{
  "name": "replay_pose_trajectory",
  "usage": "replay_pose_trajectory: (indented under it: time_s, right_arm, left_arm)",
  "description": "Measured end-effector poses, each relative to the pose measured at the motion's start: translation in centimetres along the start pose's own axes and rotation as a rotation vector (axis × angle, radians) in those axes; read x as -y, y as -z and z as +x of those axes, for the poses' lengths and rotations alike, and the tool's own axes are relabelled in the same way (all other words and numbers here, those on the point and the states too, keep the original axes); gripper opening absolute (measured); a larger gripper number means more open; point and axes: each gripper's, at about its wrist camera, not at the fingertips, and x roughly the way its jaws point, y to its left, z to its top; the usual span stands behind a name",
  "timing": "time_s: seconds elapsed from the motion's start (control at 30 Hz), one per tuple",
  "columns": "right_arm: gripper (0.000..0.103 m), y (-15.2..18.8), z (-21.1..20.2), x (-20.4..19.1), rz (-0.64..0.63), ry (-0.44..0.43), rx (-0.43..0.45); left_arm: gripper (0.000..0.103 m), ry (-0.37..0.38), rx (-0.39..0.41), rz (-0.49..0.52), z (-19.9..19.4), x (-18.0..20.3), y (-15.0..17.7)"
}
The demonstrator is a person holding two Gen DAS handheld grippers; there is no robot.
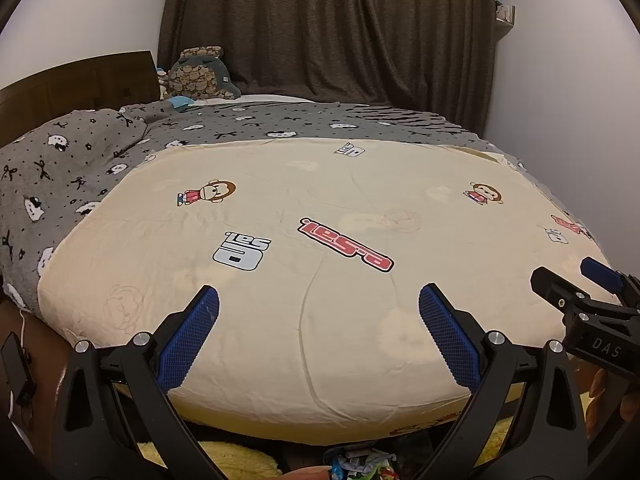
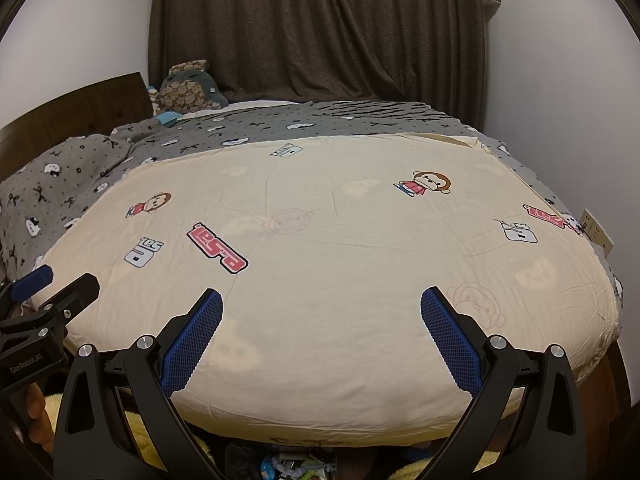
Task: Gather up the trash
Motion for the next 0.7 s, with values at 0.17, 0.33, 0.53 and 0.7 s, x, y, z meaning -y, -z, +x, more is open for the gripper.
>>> replay_pose_trajectory:
  time_s: [0.17,0.33,0.53,0.7]
  right_arm:
    - [0.100,-0.01,0.02,0.02,-0.003,0.000,-0.002]
    - [0.100,-0.07,0.11,0.00,-0.003,0.000,-0.002]
    - [0.100,-0.08,0.19,0.00,-0.003,-0.001,-0.002]
    - [0.100,-0.09,0.18,0.00,-0.003,-0.002,-0.002]
  left_arm:
    - [0.095,-0.008,0.018,-0.006,-0.21,-0.02,0.06]
    - [0.095,-0.010,0.019,0.006,-0.27,0.19,0.03]
    - [0.095,-0.014,0.001,0.000,-0.07,0.11,-0.16]
    - [0.095,-0.020,-0.008,-0.002,0.10,-0.06,-0.20]
